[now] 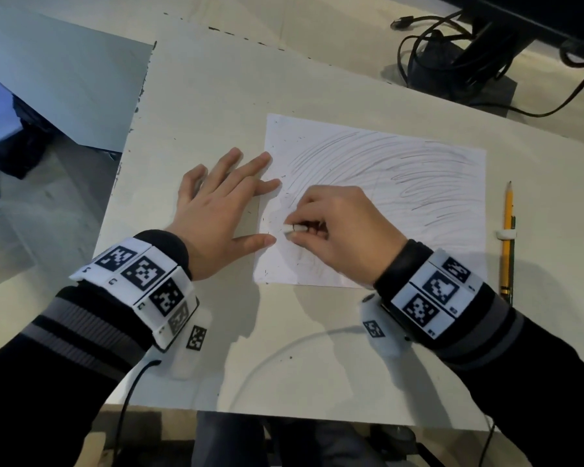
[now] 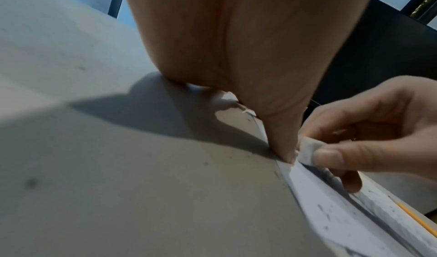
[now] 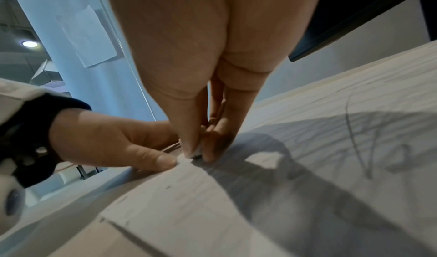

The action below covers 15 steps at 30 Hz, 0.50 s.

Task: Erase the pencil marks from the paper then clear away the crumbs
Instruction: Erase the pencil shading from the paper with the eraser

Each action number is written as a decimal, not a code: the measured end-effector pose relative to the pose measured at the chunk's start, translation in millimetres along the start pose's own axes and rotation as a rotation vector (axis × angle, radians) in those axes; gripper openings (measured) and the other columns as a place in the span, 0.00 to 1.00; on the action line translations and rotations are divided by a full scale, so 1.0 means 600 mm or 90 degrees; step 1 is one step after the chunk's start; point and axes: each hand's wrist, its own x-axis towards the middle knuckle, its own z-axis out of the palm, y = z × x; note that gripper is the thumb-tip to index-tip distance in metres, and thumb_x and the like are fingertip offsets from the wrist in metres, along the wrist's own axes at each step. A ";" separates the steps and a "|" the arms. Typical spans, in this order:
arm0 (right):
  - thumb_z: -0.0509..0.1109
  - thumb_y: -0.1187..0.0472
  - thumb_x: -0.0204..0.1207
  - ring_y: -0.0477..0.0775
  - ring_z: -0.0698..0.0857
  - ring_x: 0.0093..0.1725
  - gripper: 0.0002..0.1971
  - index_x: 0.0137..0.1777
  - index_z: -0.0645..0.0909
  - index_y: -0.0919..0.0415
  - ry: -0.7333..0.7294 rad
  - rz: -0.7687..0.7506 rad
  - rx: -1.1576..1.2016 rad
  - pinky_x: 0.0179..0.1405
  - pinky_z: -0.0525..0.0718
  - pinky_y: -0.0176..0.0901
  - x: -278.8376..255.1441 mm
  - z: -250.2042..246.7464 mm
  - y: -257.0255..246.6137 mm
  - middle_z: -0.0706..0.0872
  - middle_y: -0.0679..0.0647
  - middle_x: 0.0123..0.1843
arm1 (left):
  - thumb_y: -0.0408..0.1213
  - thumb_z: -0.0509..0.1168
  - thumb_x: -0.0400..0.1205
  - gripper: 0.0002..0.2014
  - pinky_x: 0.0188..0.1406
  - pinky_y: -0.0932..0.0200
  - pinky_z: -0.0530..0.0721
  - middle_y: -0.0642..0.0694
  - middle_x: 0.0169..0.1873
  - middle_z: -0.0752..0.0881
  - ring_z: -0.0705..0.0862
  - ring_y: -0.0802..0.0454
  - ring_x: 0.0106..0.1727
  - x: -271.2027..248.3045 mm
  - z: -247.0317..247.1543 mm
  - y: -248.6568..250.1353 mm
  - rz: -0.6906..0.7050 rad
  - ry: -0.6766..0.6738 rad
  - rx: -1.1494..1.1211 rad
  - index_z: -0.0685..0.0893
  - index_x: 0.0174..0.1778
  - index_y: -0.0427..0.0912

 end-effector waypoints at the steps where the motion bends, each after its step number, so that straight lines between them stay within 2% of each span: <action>1: 0.78 0.60 0.75 0.41 0.81 0.36 0.06 0.50 0.91 0.58 -0.004 -0.002 0.003 0.41 0.80 0.32 -0.003 0.002 0.000 0.86 0.47 0.43 | 0.61 0.64 0.77 0.36 0.80 0.48 0.36 0.64 0.85 0.48 0.37 0.59 0.86 0.000 -0.001 -0.001 0.001 0.002 -0.001 0.64 0.81 0.58; 4: 0.79 0.61 0.74 0.40 0.80 0.36 0.06 0.50 0.92 0.58 -0.059 -0.007 0.017 0.40 0.78 0.27 -0.018 0.003 -0.003 0.86 0.46 0.43 | 0.61 0.64 0.76 0.36 0.80 0.48 0.36 0.64 0.86 0.48 0.38 0.59 0.86 0.000 0.000 -0.002 0.004 0.008 -0.006 0.65 0.81 0.58; 10: 0.79 0.60 0.74 0.43 0.82 0.37 0.06 0.49 0.91 0.59 -0.001 -0.002 0.010 0.41 0.83 0.38 -0.002 0.001 0.002 0.86 0.47 0.41 | 0.58 0.68 0.78 0.35 0.80 0.48 0.35 0.63 0.86 0.49 0.38 0.59 0.86 -0.001 0.001 0.001 0.005 0.016 -0.010 0.66 0.81 0.58; 13: 0.79 0.60 0.73 0.43 0.83 0.37 0.06 0.49 0.91 0.59 -0.064 -0.004 0.026 0.42 0.82 0.37 -0.021 0.006 -0.007 0.87 0.47 0.42 | 0.57 0.69 0.77 0.35 0.80 0.48 0.35 0.64 0.85 0.49 0.38 0.59 0.86 0.000 0.001 0.001 0.001 0.017 -0.010 0.66 0.80 0.58; 15: 0.79 0.60 0.73 0.43 0.82 0.36 0.06 0.48 0.91 0.59 -0.063 -0.001 0.031 0.41 0.81 0.35 -0.012 0.000 -0.006 0.87 0.48 0.40 | 0.58 0.68 0.77 0.35 0.80 0.49 0.35 0.64 0.85 0.50 0.38 0.60 0.86 0.000 0.002 0.002 0.002 0.017 -0.011 0.66 0.80 0.59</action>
